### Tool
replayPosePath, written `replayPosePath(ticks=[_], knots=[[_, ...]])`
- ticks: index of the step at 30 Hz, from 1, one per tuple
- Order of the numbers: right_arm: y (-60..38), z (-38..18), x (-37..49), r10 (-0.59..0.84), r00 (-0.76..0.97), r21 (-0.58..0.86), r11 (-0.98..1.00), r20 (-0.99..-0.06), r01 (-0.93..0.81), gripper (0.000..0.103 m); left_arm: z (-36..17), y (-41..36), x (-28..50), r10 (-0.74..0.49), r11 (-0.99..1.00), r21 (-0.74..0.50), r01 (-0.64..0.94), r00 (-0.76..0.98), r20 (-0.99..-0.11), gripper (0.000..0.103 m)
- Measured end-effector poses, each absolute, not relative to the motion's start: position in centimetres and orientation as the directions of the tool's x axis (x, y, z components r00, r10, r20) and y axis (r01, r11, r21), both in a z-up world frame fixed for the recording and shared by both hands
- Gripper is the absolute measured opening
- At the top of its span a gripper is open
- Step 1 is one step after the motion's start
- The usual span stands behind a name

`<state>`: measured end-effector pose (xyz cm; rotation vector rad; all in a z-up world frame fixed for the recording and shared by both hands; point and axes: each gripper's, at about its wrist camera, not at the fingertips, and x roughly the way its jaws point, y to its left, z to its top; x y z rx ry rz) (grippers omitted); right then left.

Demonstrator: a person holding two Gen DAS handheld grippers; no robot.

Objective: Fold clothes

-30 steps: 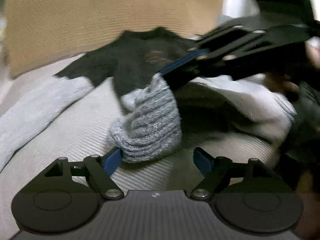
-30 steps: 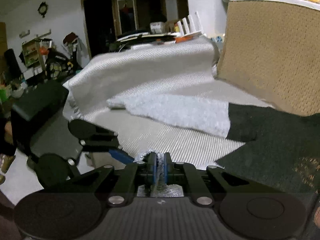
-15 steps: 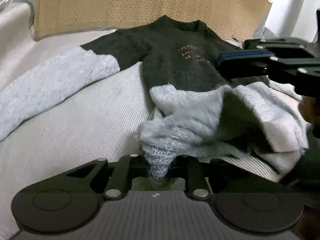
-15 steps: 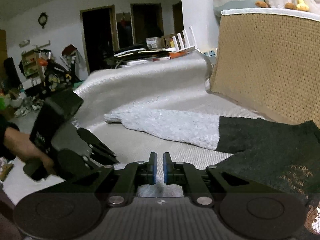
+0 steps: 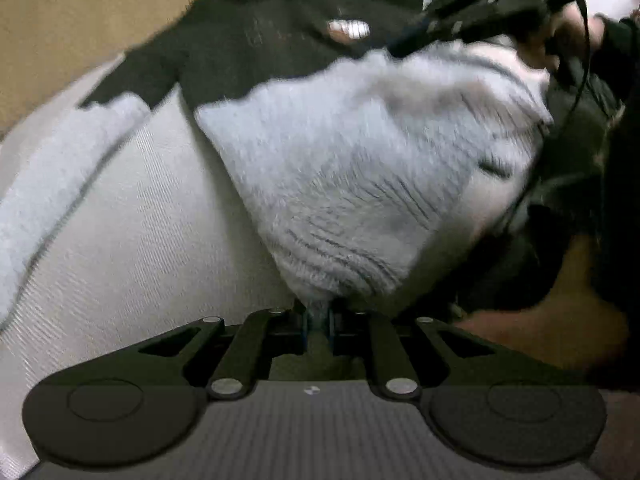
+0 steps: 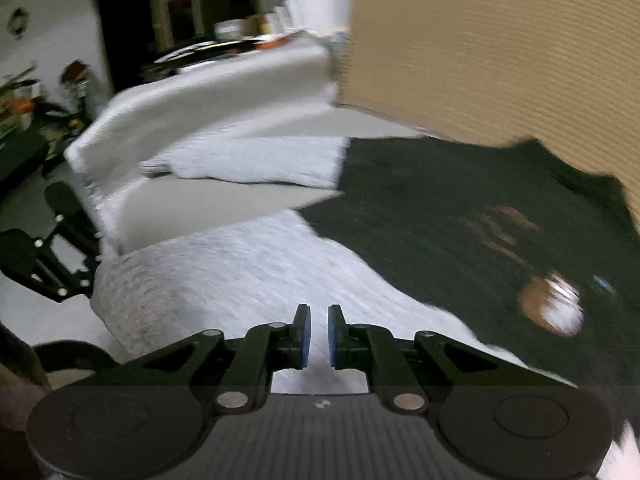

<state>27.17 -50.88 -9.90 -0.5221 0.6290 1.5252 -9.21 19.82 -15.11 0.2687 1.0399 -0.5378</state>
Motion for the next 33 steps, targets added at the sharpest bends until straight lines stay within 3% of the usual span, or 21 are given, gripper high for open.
replayPosePath(ticks=[8, 11, 15, 18, 22, 27, 31, 33], knots=[[-56.7, -10.1, 34.6, 0.663, 0.185, 0.026, 0.295, -0.725, -0.955, 0.017, -16.8, 22.8, -9.4, -0.25, 0.872, -0.071, 0.484, 0.316, -0.915, 0.018], [-58.8, -10.6, 37.2, 0.627, 0.25, 0.035, 0.406, -0.738, -0.913, 0.035, -15.6, 24.5, -8.0, -0.22, 0.912, -0.054, 0.407, 0.372, -0.902, 0.026], [-61.2, -11.7, 38.9, 0.559, 0.27, 0.047, 0.487, -0.784, -0.872, 0.037, -12.8, 26.6, -5.3, -0.196, 0.955, -0.058, 0.292, 0.472, -0.859, 0.034], [-62.6, -12.1, 37.6, 0.547, 0.214, 0.065, 0.446, -0.809, -0.893, 0.037, -10.5, 27.7, -3.6, -0.187, 0.968, -0.062, 0.243, 0.53, -0.827, 0.04], [-62.8, -11.3, 32.6, 0.607, 0.106, 0.057, 0.243, -0.787, -0.968, 0.038, -8.3, 28.3, -0.7, -0.176, 0.976, -0.063, 0.209, 0.58, -0.795, 0.047], [-60.4, -13.6, 25.6, 0.583, 0.056, -0.094, -0.035, -0.81, -0.995, 0.039, -6.4, 27.5, 2.5, -0.155, 0.98, -0.043, 0.195, 0.61, -0.777, 0.047], [-59.5, -15.5, 23.1, 0.576, 0.082, -0.192, -0.133, -0.813, -0.972, 0.04, -5.3, 26.2, 3.8, -0.174, 0.977, -0.047, 0.21, 0.64, -0.748, 0.047], [-59.6, -15.8, 22.6, 0.58, 0.069, -0.209, -0.178, -0.812, -0.962, 0.052, -5.0, 25.2, 4.3, -0.192, 0.971, -0.052, 0.231, 0.64, -0.744, 0.047]])
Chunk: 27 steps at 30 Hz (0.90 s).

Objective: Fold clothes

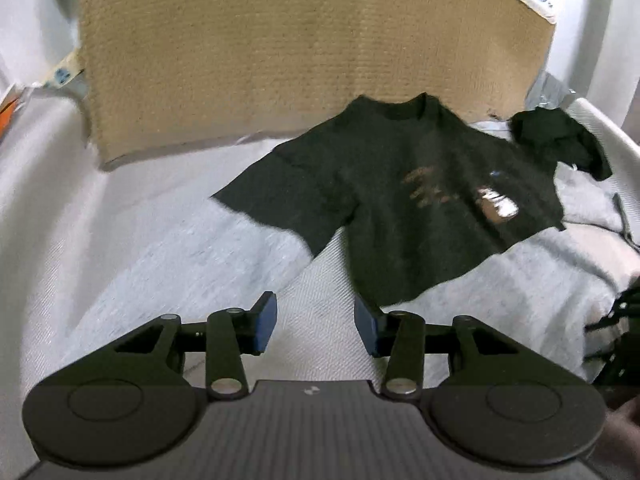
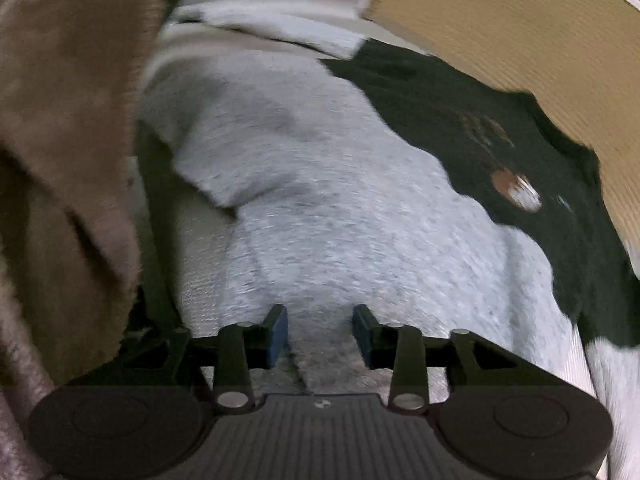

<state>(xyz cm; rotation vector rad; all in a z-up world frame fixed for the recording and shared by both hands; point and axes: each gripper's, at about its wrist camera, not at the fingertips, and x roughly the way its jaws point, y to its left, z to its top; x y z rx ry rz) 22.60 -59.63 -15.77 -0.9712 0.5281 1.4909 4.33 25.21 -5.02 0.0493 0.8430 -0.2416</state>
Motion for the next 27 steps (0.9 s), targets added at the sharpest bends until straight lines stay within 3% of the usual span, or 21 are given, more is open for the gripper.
replayPosePath(ticks=[3, 7, 8, 10, 11, 16, 19, 26, 27], knots=[[-60.1, -16.2, 22.1, 0.576, 0.065, -0.23, -0.219, -0.815, -0.948, 0.061, -4.6, 23.5, 5.1, -0.221, 0.961, -0.056, 0.269, 0.633, -0.742, 0.047], [-60.8, -17.5, 21.6, 0.583, 0.094, -0.312, -0.286, -0.807, -0.906, 0.062, -4.4, 21.0, 6.3, -0.265, 0.946, -0.07, 0.317, 0.626, -0.734, 0.047], [-60.6, -17.4, 21.6, 0.581, 0.092, -0.319, -0.302, -0.809, -0.898, 0.057, -4.4, 20.3, 6.6, -0.267, 0.941, -0.059, 0.333, 0.624, -0.735, 0.047], [-60.4, -17.1, 21.6, 0.577, 0.096, -0.337, -0.327, -0.811, -0.883, 0.032, -4.3, 19.0, 6.9, -0.264, 0.932, -0.028, 0.361, 0.624, -0.735, 0.047], [-60.7, -16.6, 22.0, 0.577, 0.12, -0.355, -0.313, -0.808, -0.881, 0.006, -4.2, 18.6, 7.0, -0.266, 0.929, -0.023, 0.369, 0.625, -0.734, 0.047], [-62.6, -14.3, 24.6, 0.581, 0.188, -0.383, -0.233, -0.792, -0.894, 0.006, -3.4, 17.3, 7.5, -0.287, 0.912, -0.007, 0.411, 0.625, -0.726, 0.049], [-64.1, -12.5, 25.6, 0.571, 0.068, -0.255, -0.255, -0.818, -0.933, 0.007, -3.5, 16.9, 7.9, -0.294, 0.909, -0.011, 0.417, 0.624, -0.724, 0.049], [-64.8, -12.2, 26.6, 0.503, -0.025, -0.102, -0.224, -0.864, -0.969, 0.014, -4.4, 15.3, 8.6, -0.321, 0.899, -0.031, 0.437, 0.609, -0.725, 0.051], [-65.2, -11.6, 27.4, 0.529, -0.036, -0.079, -0.193, -0.848, -0.978, 0.02, -4.6, 15.0, 8.6, -0.325, 0.894, -0.028, 0.447, 0.605, -0.727, 0.052]])
